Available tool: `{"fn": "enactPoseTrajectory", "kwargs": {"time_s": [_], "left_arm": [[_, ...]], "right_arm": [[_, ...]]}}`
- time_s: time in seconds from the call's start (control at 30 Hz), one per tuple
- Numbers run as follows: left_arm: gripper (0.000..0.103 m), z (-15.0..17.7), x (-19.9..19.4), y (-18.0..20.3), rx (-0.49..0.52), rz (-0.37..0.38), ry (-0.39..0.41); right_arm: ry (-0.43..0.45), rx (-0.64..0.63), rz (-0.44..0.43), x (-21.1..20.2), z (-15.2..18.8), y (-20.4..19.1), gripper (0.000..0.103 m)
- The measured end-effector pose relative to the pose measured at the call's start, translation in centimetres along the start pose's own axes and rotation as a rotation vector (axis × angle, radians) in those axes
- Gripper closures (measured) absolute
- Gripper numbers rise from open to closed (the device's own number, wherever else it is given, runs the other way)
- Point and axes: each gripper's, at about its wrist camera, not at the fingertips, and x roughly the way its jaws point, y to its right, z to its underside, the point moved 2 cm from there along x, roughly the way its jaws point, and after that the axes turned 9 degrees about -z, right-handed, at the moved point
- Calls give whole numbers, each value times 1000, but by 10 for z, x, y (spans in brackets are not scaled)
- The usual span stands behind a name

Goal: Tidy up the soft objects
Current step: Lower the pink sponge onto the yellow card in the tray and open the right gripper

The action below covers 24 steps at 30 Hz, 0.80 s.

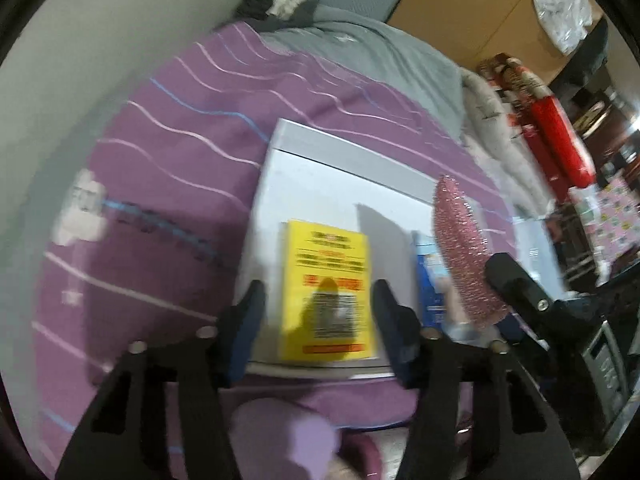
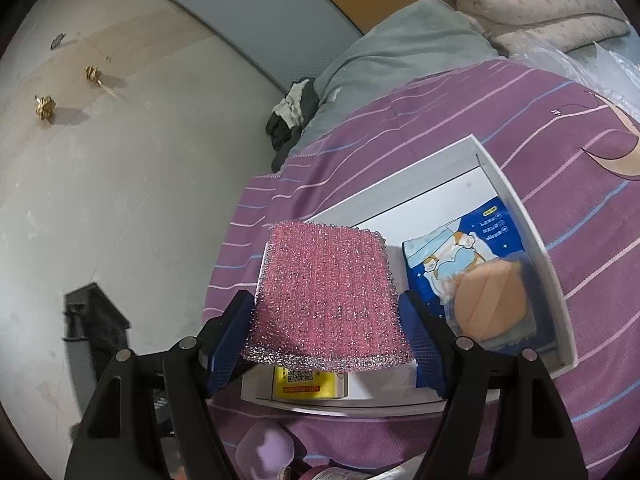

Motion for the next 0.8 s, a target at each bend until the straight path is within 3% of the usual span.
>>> {"fn": "enactPoseTrajectory", "kwargs": {"time_s": [0.13,0.37,0.57,0.67,0.8], "left_arm": [[63,3,2,-13,27,-127,13],[71,7,3,-41,-2,-133,-5],[71,8,-1,-61,-58,-107,-12],[72,8,-2,-61,-59,-97,-12],[73,7,-2,-60,-57,-92,-11]], "right_arm": [[-27,-34,5,14,8,-11,28],[-53,-114,29,42,24,-29,28],[-110,-201,138,69,34,-40,27],[-191,-187,173,84,38,-34,23],[-255,-140,133,90,42,-28,20]]}}
